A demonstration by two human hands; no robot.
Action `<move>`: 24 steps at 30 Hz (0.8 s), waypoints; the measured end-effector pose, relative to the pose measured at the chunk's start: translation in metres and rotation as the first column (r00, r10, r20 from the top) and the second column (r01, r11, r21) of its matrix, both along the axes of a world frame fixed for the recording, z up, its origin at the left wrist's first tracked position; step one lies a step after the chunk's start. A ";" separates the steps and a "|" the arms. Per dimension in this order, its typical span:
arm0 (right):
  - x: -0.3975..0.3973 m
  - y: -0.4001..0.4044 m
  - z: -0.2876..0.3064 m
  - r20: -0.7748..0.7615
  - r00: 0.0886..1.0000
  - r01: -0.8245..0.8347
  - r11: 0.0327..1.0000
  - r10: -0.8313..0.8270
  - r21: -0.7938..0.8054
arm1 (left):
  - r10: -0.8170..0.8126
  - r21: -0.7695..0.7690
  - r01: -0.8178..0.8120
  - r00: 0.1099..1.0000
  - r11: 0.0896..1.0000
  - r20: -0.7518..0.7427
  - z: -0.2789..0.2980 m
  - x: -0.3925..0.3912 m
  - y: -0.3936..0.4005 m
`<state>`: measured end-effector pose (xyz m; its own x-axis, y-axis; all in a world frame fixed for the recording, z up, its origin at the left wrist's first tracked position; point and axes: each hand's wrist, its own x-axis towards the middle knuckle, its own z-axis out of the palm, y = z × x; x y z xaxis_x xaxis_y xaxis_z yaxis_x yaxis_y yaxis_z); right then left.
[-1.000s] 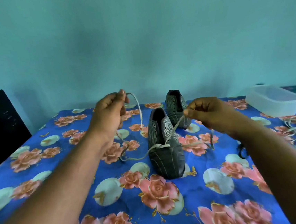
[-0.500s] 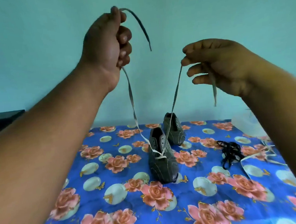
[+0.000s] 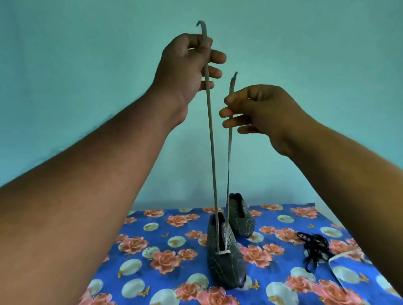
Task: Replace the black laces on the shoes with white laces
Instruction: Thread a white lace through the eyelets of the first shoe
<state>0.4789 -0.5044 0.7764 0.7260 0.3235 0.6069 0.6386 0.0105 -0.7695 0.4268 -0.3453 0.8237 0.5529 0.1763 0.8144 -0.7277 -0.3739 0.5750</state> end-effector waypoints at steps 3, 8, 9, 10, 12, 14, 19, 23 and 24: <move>-0.007 0.006 0.006 0.058 0.996 0.065 0.997 -0.067 0.030 | 0.050 0.028 -0.050 0.999 0.998 0.017 0.001 -0.002 -0.008; -0.008 0.010 0.008 0.085 0.991 0.100 0.991 -0.108 0.084 | 0.068 0.018 -0.069 0.997 0.997 0.047 -0.003 -0.006 -0.008; -0.006 0.009 0.006 0.071 0.991 0.102 0.991 -0.109 0.087 | 0.066 -0.001 -0.066 0.997 0.998 0.045 -0.004 -0.006 -0.006; -0.004 0.009 0.003 0.052 0.993 0.098 0.991 -0.103 0.091 | 0.062 -0.025 -0.061 0.997 0.998 0.040 -0.006 -0.006 -0.005; 0.001 0.007 -0.005 0.007 0.997 0.072 0.992 -0.073 0.108 | 0.045 -0.072 -0.043 0.999 0.997 0.022 -0.013 -0.004 -0.001; 0.006 0.005 -0.014 -0.036 0.999 0.031 0.992 -0.027 0.120 | 0.030 -0.101 -0.031 1.000 0.994 -0.008 -0.021 -0.001 0.003; 0.024 0.002 -0.053 -0.142 0.990 0.007 0.998 0.002 0.063 | 0.201 0.021 -0.200 0.974 0.980 -0.102 -0.068 0.018 0.023; 0.055 -0.005 -0.102 -0.200 0.972 0.117 0.992 -0.126 -0.055 | 0.468 0.491 -0.330 0.863 0.806 -0.188 -0.137 0.038 0.053; 0.063 -0.007 -0.116 -0.204 0.966 0.139 0.986 -0.157 -0.097 | 0.533 0.583 -0.331 0.818 0.742 -0.215 -0.156 0.041 0.061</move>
